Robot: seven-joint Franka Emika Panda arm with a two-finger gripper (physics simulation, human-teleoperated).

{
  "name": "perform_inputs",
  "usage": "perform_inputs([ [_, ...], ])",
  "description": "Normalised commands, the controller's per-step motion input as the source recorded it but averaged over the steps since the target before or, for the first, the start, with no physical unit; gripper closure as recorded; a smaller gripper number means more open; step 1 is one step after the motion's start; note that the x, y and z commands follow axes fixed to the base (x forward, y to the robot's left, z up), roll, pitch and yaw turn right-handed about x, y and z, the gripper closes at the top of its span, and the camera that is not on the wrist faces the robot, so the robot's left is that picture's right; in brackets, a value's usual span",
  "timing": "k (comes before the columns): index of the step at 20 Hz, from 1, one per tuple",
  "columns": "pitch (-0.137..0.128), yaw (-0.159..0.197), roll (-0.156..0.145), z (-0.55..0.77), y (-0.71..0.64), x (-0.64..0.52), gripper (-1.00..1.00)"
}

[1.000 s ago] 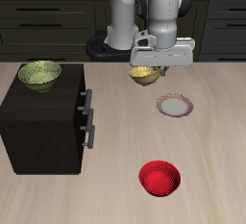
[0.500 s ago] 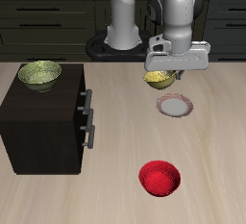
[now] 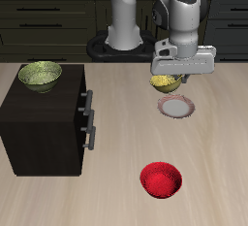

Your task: Place the yellow bowl on the plate

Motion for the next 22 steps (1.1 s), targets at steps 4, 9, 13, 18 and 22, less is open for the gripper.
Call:
perform_inputs([
  [4, -0.009, 0.020, -0.009, -0.05, -0.07, -0.08, 1.00],
  [9, 0.007, 0.016, -0.009, -0.10, -0.10, 0.00, 1.00],
  [13, 0.017, 0.015, -0.008, -0.14, -0.09, 0.05, 1.00],
  [18, 0.020, -0.003, 0.006, -0.11, 0.01, 0.01, 1.00],
  [22, 0.008, -0.005, 0.034, -0.09, 0.10, -0.02, 1.00],
])
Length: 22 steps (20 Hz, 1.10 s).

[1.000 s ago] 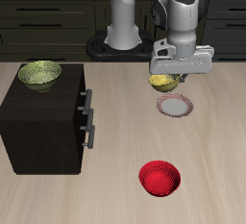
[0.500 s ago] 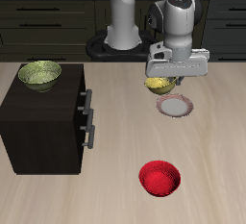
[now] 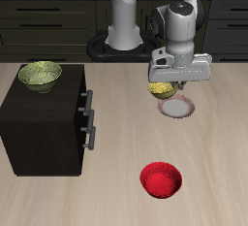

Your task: Place the yellow bowl on the plate

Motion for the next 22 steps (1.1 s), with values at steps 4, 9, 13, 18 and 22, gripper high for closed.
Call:
perform_inputs([
  [4, 0.005, -0.002, 0.038, -0.07, 0.19, -0.01, 1.00],
  [9, 0.000, 0.019, 0.013, -0.07, 0.10, 0.05, 1.00],
  [13, 0.023, 0.033, -0.017, -0.24, 0.04, 0.16, 1.00],
  [18, 0.012, 0.015, 0.003, -0.15, 0.08, 0.12, 1.00],
  [22, 0.033, 0.006, -0.009, -0.24, 0.04, 0.11, 1.00],
])
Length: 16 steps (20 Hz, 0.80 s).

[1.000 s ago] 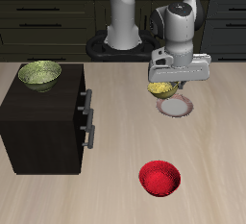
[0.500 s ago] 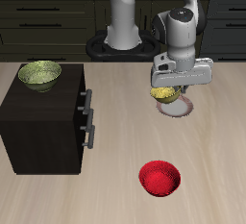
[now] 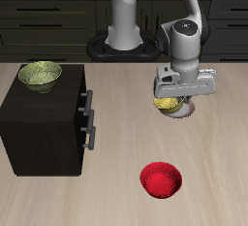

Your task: Place the yellow bowl on the plate

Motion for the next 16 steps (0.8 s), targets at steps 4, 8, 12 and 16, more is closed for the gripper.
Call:
perform_inputs([
  [4, 0.041, 0.052, 0.008, -0.17, 0.09, -0.10, 1.00],
  [8, -0.003, -0.011, 0.009, 0.01, 0.04, -0.12, -1.00],
  [12, 0.028, -0.021, -0.003, 0.02, -0.04, -0.04, -1.00],
  [16, 0.004, -0.015, 0.003, 0.06, -0.05, -0.09, -1.00],
])
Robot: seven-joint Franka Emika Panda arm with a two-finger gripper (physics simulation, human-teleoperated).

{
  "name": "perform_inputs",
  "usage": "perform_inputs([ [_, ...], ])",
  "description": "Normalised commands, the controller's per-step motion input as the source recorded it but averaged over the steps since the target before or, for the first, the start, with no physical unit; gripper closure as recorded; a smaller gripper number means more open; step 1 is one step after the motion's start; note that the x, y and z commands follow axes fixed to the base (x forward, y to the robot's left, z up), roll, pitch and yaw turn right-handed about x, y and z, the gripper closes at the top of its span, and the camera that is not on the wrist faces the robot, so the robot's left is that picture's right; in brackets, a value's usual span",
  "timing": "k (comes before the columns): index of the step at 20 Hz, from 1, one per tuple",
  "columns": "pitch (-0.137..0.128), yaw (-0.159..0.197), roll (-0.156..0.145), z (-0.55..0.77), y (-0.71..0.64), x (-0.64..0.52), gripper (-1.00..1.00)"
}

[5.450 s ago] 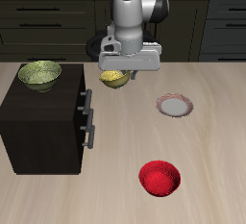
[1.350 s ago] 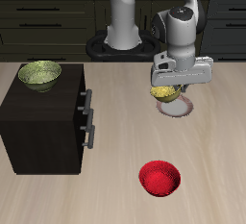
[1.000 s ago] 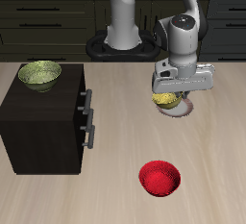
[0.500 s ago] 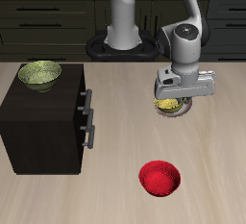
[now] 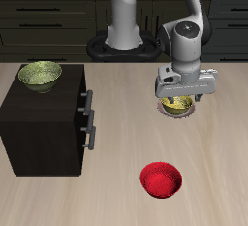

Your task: Place the yellow bowl on the plate

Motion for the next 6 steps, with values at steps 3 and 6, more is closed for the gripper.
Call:
perform_inputs([
  [3, -0.018, -0.006, -0.002, 0.09, -0.03, -0.03, -1.00],
  [6, -0.025, 0.002, 0.006, 0.17, -0.03, -0.05, -1.00],
])
